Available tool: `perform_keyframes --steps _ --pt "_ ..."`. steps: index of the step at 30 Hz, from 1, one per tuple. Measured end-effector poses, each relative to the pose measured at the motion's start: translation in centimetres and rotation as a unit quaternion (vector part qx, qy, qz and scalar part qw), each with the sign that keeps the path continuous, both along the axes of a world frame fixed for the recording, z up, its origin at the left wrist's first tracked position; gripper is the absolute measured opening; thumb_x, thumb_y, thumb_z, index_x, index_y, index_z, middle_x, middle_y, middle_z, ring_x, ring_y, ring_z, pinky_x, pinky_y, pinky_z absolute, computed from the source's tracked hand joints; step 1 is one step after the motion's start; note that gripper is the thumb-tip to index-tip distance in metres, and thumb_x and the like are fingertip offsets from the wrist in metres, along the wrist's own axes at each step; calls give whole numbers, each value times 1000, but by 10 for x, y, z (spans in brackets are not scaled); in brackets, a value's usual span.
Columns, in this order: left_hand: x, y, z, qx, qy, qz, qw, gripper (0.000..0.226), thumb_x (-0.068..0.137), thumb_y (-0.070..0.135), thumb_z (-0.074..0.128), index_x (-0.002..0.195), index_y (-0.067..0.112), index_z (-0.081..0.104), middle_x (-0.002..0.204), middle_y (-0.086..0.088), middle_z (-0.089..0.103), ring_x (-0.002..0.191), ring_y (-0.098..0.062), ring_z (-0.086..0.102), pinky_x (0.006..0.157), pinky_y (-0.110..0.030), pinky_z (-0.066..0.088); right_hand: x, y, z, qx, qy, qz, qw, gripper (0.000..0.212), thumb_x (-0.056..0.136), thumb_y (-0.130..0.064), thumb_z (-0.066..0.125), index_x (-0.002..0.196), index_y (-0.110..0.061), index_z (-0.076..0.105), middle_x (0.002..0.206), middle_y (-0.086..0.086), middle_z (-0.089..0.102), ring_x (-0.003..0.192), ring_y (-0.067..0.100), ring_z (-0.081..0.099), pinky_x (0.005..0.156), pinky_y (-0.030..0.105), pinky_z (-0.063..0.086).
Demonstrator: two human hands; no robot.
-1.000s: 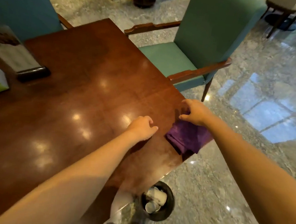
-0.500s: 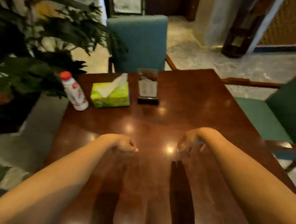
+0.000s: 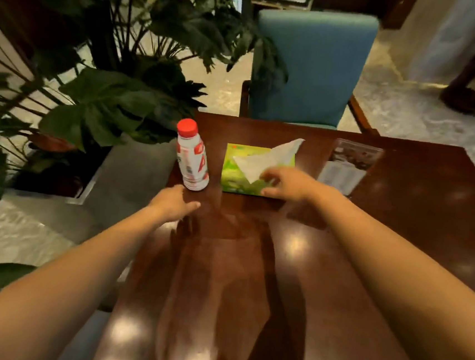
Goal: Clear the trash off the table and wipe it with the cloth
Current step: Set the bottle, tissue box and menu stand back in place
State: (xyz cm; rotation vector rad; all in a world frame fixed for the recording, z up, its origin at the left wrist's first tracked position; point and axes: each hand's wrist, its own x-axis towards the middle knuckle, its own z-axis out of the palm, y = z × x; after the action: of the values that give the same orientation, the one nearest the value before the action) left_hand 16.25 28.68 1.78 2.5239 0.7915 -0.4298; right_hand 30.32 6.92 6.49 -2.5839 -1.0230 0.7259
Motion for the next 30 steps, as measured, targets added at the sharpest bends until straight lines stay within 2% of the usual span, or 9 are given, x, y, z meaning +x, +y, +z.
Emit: perform_keyframes --steps 3,5,6,9,13,15,20,27,30 --pt "18 21 -1 -20 -107 89 990 86 81 38 66 143 3 20 145 -21 38 132 -37 39 101 -43 38 29 35 -3 52 -66 12 996 57 84 -28 68 134 -10 47 138 13 50 127 27 46 105 32 34" --pt "30 31 -4 -69 -165 115 977 96 78 36 70 147 9 9 153 -14 28 138 -33 31 108 -44 32 47 51 -12 12 -105 27 994 74 79 -35 72 140 -14 38 147 13 39 137 29 32 113 38 26" --pt "34 34 -5 -105 -196 114 968 97 78 33 72 148 12 9 154 -10 27 139 -30 31 109 -42 31 54 56 -17 -22 -112 37 993 83 76 -40 74 144 -15 32 152 13 32 140 30 26 115 40 24" --pt "45 39 -13 -207 -278 96 933 86 76 22 74 144 18 22 144 -3 43 127 -17 45 102 -31 36 68 70 -30 -142 -108 75 981 107 70 -51 74 150 -16 11 158 11 16 145 31 17 118 42 18" --pt "56 41 -18 -232 -289 113 922 81 73 22 76 139 17 29 137 -5 50 122 -21 50 102 -35 40 75 82 -39 -212 -124 98 964 125 62 -60 75 151 -21 -5 158 10 14 143 33 19 117 50 19" --pt "60 43 -16 -217 -289 113 926 77 73 20 76 136 14 32 136 -6 52 122 -24 51 104 -38 41 76 87 -42 -221 -135 100 961 126 61 -58 76 150 -21 -5 154 11 19 140 35 23 115 51 22" --pt "62 48 -11 -200 -274 92 936 77 69 18 79 133 13 36 133 -7 54 120 -24 54 100 -35 42 73 87 -44 -190 -160 106 963 114 63 -48 77 149 -20 8 144 12 33 130 34 35 107 46 36" --pt "40 36 -8 -192 -271 86 939 78 66 19 81 131 12 39 130 -7 56 115 -23 56 93 -29 43 47 69 -40 -164 -182 115 963 107 64 -44 77 147 -15 15 139 13 37 126 33 39 102 44 40" --pt "21 27 -9 -186 -272 93 940 77 66 18 82 130 12 41 129 -7 57 114 -22 56 97 -31 44 27 53 -35 -157 -187 121 962 107 63 -45 77 146 -13 16 138 14 38 124 34 39 101 45 41"
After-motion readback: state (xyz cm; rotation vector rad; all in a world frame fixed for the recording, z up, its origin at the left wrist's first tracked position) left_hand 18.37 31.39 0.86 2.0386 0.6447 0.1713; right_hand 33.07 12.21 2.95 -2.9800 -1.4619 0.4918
